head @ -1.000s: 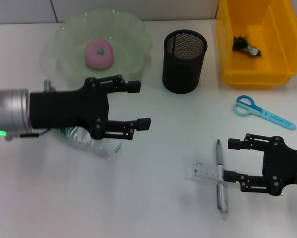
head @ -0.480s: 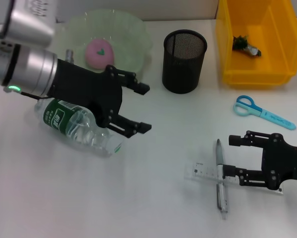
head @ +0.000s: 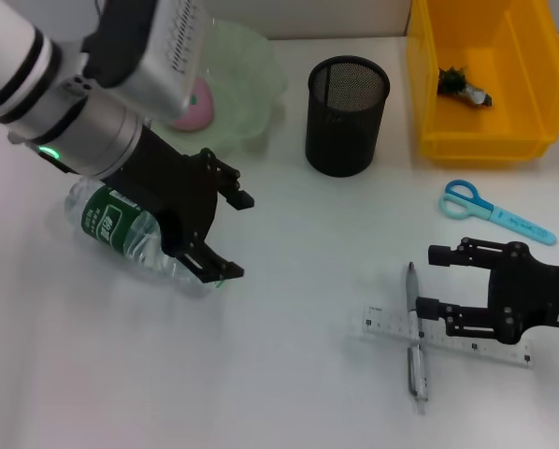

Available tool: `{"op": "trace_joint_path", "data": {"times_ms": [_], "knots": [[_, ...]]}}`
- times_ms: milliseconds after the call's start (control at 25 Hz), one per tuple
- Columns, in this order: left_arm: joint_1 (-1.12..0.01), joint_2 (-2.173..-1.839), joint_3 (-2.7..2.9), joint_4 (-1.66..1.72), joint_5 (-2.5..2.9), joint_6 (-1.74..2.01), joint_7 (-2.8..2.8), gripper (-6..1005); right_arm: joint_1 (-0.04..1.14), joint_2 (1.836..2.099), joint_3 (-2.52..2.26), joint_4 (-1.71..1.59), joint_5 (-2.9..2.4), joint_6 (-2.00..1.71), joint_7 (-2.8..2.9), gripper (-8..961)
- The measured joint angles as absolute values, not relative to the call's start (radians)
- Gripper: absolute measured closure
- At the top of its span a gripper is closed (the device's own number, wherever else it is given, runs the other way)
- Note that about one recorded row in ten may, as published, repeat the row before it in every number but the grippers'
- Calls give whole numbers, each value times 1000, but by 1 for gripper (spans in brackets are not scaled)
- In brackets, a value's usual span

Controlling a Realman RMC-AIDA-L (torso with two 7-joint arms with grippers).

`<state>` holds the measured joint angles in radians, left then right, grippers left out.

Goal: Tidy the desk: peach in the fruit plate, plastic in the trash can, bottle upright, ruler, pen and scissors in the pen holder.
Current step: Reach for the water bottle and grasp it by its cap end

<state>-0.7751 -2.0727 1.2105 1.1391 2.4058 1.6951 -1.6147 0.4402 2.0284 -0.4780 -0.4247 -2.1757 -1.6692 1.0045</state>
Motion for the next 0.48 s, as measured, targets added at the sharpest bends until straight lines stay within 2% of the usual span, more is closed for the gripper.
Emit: {"op": "trace_joint_path", "data": {"times_ms": [480], "knots": [[-829, -2079, 1388, 1166, 2546, 1681, -1677, 158, 451, 2037, -482, -429, -2180, -1661, 1041, 208]]}}
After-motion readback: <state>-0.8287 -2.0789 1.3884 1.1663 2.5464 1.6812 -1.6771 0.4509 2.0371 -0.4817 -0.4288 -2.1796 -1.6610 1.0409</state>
